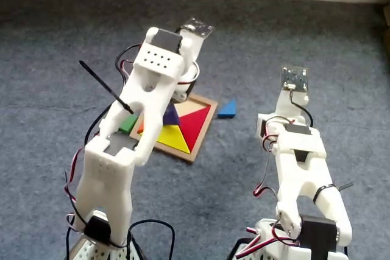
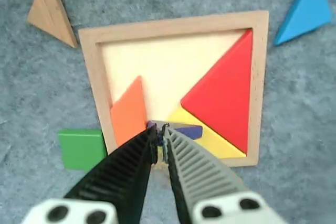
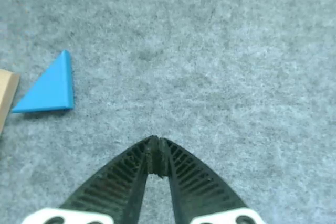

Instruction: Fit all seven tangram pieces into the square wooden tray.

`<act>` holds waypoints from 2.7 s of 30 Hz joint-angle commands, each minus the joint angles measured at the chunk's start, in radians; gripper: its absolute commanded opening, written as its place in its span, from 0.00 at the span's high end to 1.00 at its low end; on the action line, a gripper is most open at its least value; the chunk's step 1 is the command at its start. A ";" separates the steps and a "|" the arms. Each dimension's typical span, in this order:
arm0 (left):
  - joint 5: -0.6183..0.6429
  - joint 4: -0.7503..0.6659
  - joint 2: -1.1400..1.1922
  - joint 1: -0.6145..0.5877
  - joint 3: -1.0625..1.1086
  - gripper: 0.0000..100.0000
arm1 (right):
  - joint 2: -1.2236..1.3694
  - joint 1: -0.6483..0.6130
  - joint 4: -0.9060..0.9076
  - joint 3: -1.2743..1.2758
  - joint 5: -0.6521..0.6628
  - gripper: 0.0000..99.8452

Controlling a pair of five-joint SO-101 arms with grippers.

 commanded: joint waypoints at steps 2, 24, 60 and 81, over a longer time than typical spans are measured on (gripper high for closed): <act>-0.006 0.011 -0.165 0.024 0.150 0.97 | -0.045 -0.007 -0.022 -0.010 -0.003 0.99; -0.006 -0.443 -0.687 0.012 0.931 0.96 | -0.045 -0.005 -0.022 -0.010 -0.003 0.99; 0.089 -0.565 -0.395 -0.150 0.888 0.79 | -0.045 -0.005 -0.022 -0.008 -0.003 0.99; 0.092 -0.624 -0.378 0.079 0.802 0.79 | -0.045 -0.005 -0.022 -0.008 -0.003 0.99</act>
